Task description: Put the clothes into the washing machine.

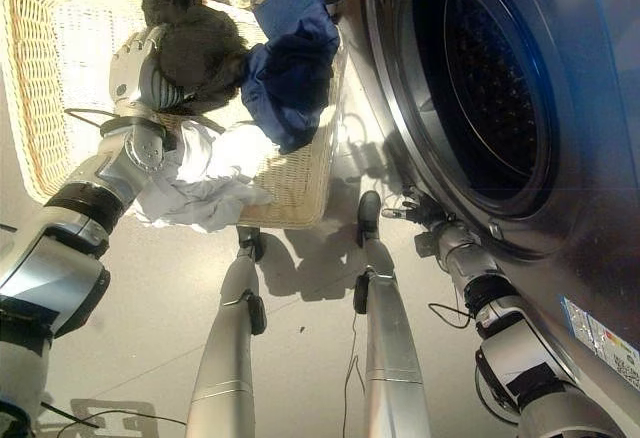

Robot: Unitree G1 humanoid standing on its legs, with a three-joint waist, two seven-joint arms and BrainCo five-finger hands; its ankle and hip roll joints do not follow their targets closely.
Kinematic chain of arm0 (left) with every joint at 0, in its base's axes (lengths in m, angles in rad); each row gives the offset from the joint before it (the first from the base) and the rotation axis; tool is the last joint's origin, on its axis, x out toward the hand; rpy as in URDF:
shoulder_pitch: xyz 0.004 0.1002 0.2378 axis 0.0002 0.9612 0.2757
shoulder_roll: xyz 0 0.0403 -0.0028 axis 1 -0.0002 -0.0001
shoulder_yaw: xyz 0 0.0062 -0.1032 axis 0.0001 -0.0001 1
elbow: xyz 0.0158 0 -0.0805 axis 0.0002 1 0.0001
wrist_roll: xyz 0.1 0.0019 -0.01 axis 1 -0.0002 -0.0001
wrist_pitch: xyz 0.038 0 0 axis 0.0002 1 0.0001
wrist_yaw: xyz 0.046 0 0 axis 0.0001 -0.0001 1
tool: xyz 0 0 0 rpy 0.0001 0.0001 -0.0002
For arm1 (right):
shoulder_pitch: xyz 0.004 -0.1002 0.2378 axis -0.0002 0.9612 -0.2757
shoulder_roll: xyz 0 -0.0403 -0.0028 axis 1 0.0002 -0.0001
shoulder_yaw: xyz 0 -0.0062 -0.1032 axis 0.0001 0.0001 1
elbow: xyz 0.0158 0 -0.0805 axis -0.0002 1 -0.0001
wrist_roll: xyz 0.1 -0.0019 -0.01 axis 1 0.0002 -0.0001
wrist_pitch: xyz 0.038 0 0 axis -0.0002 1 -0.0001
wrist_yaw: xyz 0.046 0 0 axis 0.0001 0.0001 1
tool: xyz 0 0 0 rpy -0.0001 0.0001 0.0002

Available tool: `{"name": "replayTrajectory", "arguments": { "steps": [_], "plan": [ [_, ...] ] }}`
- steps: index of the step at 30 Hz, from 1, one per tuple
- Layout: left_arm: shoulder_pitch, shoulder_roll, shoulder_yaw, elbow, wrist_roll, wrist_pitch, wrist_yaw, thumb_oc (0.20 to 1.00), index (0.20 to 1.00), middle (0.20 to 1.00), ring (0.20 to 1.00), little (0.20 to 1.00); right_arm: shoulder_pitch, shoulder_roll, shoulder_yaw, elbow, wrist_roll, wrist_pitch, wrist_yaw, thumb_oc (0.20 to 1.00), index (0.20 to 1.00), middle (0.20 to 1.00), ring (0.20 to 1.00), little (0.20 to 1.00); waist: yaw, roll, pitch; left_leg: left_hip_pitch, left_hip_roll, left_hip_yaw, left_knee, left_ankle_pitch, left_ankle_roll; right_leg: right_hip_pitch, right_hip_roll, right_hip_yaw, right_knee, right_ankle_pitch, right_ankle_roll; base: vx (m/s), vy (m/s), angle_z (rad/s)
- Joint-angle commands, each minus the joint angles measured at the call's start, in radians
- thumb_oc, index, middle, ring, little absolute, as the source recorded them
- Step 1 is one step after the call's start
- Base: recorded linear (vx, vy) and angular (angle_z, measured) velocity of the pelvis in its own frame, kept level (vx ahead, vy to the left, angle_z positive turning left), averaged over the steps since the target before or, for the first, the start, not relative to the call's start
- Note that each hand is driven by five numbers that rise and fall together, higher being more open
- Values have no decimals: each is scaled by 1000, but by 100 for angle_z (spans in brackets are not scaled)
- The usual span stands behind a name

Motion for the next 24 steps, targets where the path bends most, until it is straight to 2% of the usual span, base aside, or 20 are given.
{"name": "replayTrajectory", "arguments": {
  "steps": [1,6,11,14,17,18,19,20,21,22,24],
  "plan": [
    [26,-18,3,34,-19,-3,-25,200,200,200,200,200,25,-27,45,-42,42,-30,12,1000,1000,1000,1000,1000,9,-25,-19,-34,-47,-35,90,-38,24,44,45,-7,-57,57,81,0,0,0],
    [48,-19,25,26,-42,-18,-9,200,200,200,200,200,31,-26,44,-88,72,-36,5,1000,1000,1000,1000,1000,10,-23,-19,-27,-48,-34,83,-34,21,49,42,-9,-62,59,82,0,0,0],
    [80,-26,75,4,-134,-63,32,200,200,200,200,200,44,-20,36,-150,116,-60,-13,1000,1000,1000,1000,1000,12,-22,-19,-24,-50,-35,80,-33,20,51,43,-10,-59,55,82,0,0,0],
    [129,-33,163,-50,-244,-147,93,200,200,200,200,200,65,-16,20,-240,177,-86,-44,1000,1000,1000,1000,1000,16,-23,-19,-18,-51,-37,76,-34,19,55,43,-12,-54,49,81,0,0,0],
    [136,-34,171,-57,-252,-153,97,200,200,200,200,200,69,-16,18,-250,184,-86,-45,1000,1000,1000,1000,1000,16,-23,-19,-17,-51,-37,76,-35,19,56,43,-12,-53,48,81,0,0,0],
    [155,-38,201,-84,-301,-195,119,200,200,200,200,200,78,-14,10,-283,215,-101,-59,1000,1000,1000,1000,1000,18,-23,-19,-15,-52,-39,76,-37,19,57,42,-13,-52,47,82,0,0,0],
    [155,-38,201,-84,-301,-195,119,200,200,200,200,200,78,-14,10,-283,215,-101,-59,1000,1000,1000,1000,1000,18,-23,-19,-15,-52,-39,76,-37,19,57,42,-13,-52,47,82,-2,-88,2],
    [275,-73,324,-254,-379,-345,189,200,200,200,200,200,141,9,-34,-453,297,-150,-102,1000,1000,1000,1000,1000,31,-23,-19,-9,-60,-48,71,-45,20,64,37,-25,-52,40,83,-15,-112,-1],
    [373,-108,377,-392,-353,-425,238,200,200,200,200,200,194,34,-81,-577,315,-161,-112,1000,1000,1000,1000,1000,42,-20,-19,-8,-68,-58,69,-49,24,66,33,-34,-50,38,83,-15,-134,-1],
    [421,-133,407,-464,-335,-468,244,200,200,200,200,200,217,54,-106,-640,318,-158,-109,1000,1000,1000,1000,1000,49,-18,-19,-10,-71,-63,72,-53,27,65,29,-37,-44,35,83,-11,-78,-1],
    [473,-170,436,-555,-251,-505,270,200,200,200,200,200,246,82,-130,-720,324,-153,-100,1000,1000,1000,1000,1000,58,-15,-19,-12,-76,-69,72,-58,32,63,26,-41,-38,30,83,2,-46,7]
  ]
}}
